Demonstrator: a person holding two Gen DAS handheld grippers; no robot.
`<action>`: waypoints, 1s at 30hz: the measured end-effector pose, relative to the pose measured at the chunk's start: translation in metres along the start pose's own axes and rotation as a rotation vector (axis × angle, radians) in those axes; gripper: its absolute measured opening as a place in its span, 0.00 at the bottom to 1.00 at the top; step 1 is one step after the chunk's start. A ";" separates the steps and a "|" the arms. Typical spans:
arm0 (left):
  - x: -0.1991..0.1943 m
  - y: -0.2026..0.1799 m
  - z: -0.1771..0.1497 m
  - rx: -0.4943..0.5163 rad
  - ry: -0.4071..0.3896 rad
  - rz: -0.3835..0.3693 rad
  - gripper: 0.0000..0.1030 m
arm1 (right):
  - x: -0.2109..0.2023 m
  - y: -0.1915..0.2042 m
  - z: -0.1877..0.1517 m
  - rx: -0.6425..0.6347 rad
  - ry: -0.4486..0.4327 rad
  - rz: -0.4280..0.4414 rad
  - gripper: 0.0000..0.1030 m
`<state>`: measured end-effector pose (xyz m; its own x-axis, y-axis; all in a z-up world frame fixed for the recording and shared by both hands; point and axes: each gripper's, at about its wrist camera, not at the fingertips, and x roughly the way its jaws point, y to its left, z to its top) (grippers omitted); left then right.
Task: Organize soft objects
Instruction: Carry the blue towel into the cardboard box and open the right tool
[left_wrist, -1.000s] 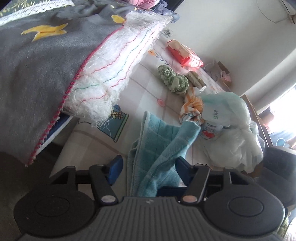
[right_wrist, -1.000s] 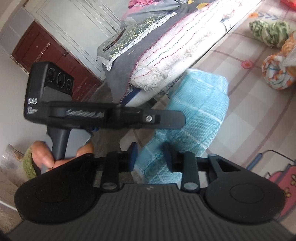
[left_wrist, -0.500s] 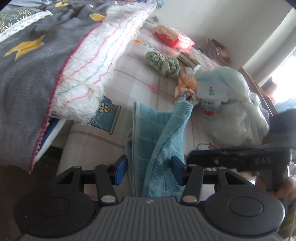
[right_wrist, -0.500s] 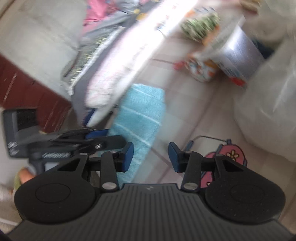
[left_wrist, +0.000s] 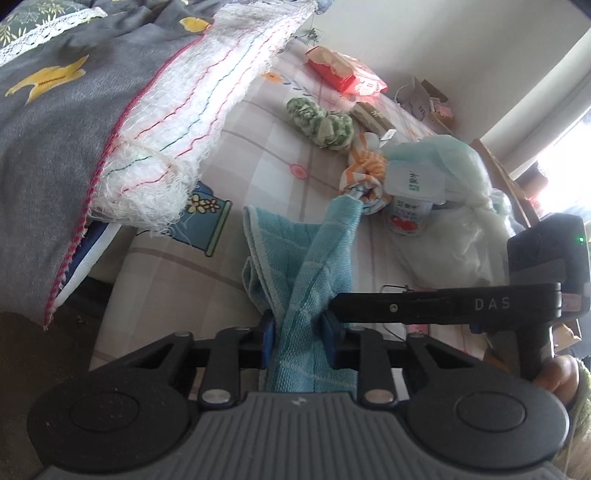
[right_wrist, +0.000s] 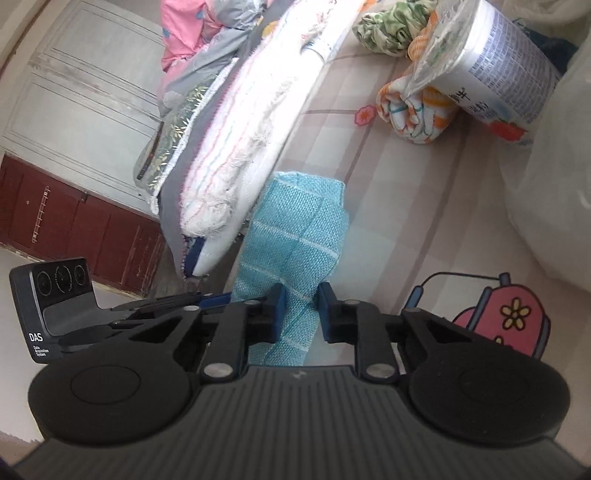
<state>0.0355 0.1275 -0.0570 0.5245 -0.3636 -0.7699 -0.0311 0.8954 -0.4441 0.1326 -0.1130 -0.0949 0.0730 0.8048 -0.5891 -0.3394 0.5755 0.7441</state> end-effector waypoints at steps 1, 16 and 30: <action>-0.003 -0.003 0.000 0.004 -0.003 -0.007 0.20 | -0.003 0.001 -0.001 -0.002 -0.006 0.008 0.15; -0.033 -0.147 0.053 0.303 -0.112 -0.199 0.19 | -0.166 0.022 -0.008 -0.060 -0.355 -0.018 0.14; 0.119 -0.390 0.096 0.479 0.109 -0.470 0.17 | -0.396 -0.069 -0.016 0.037 -0.605 -0.476 0.14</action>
<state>0.1917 -0.2403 0.0681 0.3007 -0.7431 -0.5978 0.5725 0.6420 -0.5101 0.1121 -0.4742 0.0818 0.7067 0.4026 -0.5818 -0.1120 0.8756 0.4699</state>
